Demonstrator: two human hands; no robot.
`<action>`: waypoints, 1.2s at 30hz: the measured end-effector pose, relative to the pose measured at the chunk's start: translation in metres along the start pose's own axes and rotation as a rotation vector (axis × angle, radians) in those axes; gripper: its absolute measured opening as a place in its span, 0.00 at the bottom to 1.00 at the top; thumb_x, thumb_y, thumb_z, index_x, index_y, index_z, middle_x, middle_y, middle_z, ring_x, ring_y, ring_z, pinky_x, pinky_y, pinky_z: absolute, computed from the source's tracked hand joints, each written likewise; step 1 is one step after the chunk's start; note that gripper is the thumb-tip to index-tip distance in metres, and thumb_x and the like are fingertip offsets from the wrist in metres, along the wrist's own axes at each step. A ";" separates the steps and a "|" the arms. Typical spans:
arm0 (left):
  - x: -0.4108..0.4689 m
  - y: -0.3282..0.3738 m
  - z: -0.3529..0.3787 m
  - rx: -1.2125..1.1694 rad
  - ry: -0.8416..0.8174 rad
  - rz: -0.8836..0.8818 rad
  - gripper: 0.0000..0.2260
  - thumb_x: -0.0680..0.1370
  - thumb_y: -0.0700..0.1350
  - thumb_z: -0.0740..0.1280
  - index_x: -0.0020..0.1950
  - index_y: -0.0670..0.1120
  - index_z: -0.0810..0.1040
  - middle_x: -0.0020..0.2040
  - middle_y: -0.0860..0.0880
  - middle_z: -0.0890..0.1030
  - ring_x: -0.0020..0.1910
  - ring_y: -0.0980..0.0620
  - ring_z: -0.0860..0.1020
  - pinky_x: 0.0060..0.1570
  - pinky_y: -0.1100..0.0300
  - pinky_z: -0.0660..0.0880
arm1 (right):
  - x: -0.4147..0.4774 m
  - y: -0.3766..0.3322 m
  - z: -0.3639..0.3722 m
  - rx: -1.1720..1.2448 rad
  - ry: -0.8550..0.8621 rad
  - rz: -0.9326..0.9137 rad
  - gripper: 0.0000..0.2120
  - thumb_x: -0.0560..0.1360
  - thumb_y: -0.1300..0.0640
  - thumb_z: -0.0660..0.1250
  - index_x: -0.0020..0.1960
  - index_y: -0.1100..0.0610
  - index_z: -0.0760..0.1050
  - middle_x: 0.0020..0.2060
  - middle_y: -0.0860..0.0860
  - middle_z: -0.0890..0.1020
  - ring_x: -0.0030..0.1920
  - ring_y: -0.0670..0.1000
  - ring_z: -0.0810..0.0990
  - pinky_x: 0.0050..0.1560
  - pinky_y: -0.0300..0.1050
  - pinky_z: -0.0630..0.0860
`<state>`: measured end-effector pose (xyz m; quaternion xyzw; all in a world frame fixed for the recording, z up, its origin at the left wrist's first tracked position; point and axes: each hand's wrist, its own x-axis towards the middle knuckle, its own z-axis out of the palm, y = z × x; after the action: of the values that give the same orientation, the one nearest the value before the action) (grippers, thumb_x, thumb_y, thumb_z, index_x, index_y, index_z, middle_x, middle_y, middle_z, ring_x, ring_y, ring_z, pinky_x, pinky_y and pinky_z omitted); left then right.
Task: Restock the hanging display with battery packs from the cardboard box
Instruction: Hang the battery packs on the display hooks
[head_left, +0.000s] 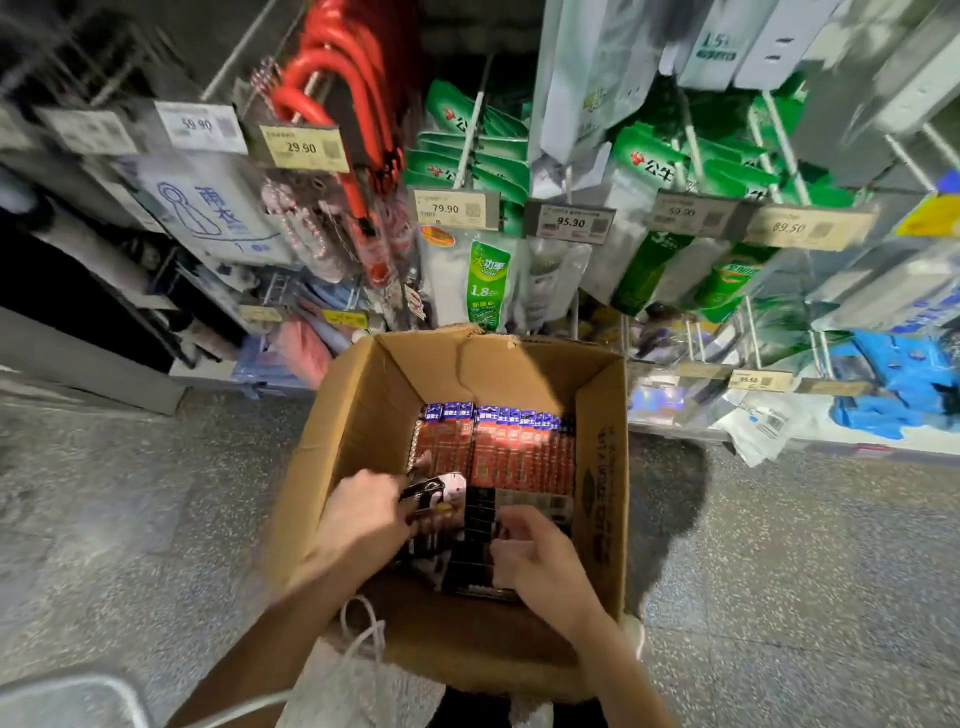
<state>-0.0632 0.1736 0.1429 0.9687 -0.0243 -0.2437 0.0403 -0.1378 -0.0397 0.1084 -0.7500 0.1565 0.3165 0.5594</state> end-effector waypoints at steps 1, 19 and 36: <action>-0.013 -0.002 -0.015 -0.076 0.077 0.051 0.08 0.80 0.51 0.68 0.53 0.49 0.84 0.46 0.49 0.86 0.47 0.47 0.84 0.47 0.55 0.79 | -0.006 -0.007 -0.006 0.074 0.027 -0.028 0.24 0.72 0.43 0.72 0.67 0.44 0.73 0.62 0.46 0.80 0.61 0.48 0.81 0.64 0.55 0.78; -0.102 0.081 -0.053 -1.617 0.018 -0.116 0.33 0.66 0.65 0.76 0.66 0.49 0.79 0.67 0.43 0.80 0.66 0.42 0.78 0.71 0.41 0.70 | -0.130 -0.084 -0.040 0.932 -0.004 -0.192 0.11 0.71 0.57 0.73 0.52 0.58 0.86 0.54 0.66 0.84 0.48 0.64 0.85 0.35 0.56 0.84; -0.120 0.141 -0.057 -1.758 -0.465 -0.102 0.18 0.73 0.23 0.67 0.61 0.31 0.78 0.42 0.37 0.86 0.37 0.42 0.86 0.36 0.49 0.84 | -0.166 -0.051 -0.048 0.839 0.682 -0.198 0.11 0.70 0.48 0.72 0.45 0.55 0.81 0.43 0.60 0.86 0.47 0.63 0.86 0.53 0.66 0.81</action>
<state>-0.1460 0.0450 0.2619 0.5152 0.2057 -0.3652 0.7476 -0.2184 -0.0885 0.2623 -0.5337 0.3706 -0.0882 0.7550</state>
